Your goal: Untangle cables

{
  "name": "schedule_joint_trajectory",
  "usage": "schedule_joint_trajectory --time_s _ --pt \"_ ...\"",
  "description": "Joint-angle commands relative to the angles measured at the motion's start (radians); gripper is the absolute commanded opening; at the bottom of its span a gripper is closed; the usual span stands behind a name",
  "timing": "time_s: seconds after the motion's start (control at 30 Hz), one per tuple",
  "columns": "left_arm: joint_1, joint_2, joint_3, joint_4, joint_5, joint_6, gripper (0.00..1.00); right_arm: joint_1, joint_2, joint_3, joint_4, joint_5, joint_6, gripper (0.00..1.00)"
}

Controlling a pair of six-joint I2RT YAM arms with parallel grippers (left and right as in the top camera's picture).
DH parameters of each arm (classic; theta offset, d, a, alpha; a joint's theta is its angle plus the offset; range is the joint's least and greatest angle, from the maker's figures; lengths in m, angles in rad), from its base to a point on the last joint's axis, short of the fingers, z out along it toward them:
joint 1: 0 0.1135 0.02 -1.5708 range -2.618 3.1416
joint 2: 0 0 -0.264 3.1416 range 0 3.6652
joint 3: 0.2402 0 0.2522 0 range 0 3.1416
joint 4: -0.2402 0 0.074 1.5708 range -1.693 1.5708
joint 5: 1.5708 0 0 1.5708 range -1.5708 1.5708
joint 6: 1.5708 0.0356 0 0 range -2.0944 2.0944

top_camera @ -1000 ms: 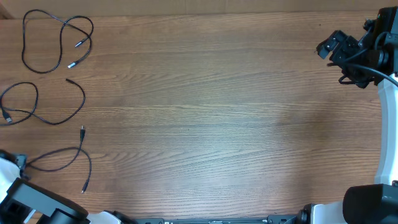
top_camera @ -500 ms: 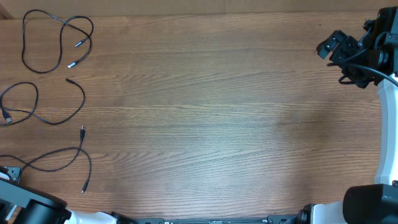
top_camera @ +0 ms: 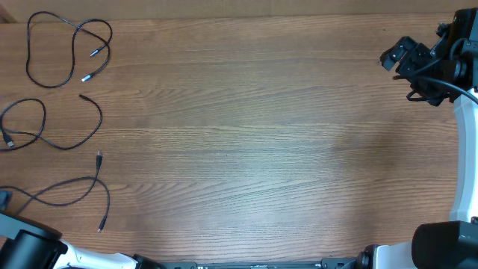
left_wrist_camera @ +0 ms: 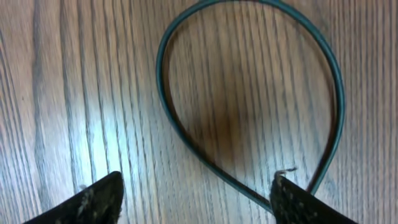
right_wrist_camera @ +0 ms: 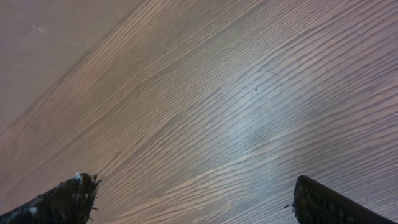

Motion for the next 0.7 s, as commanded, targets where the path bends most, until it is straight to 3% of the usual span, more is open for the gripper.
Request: schedule_joint_trajectory --time_s 0.0,0.13,0.43,0.6,0.67 --pt "0.004 0.033 0.025 -0.018 0.007 0.015 0.79 0.001 -0.002 0.014 0.006 -0.005 0.004 1.00" --pt "0.006 0.053 0.025 -0.007 -0.008 0.015 0.82 0.001 -0.002 0.014 0.006 -0.005 0.004 1.00" --pt "0.033 0.123 0.025 0.052 0.005 0.004 0.76 0.001 -0.002 0.014 0.006 -0.005 0.004 1.00" --pt "0.056 0.152 0.025 0.077 0.021 -0.026 0.68 0.001 -0.002 0.014 0.006 -0.005 0.004 1.00" --pt "0.064 0.154 0.025 0.090 0.032 -0.027 0.59 0.001 -0.002 0.014 0.006 -0.005 0.004 1.00"
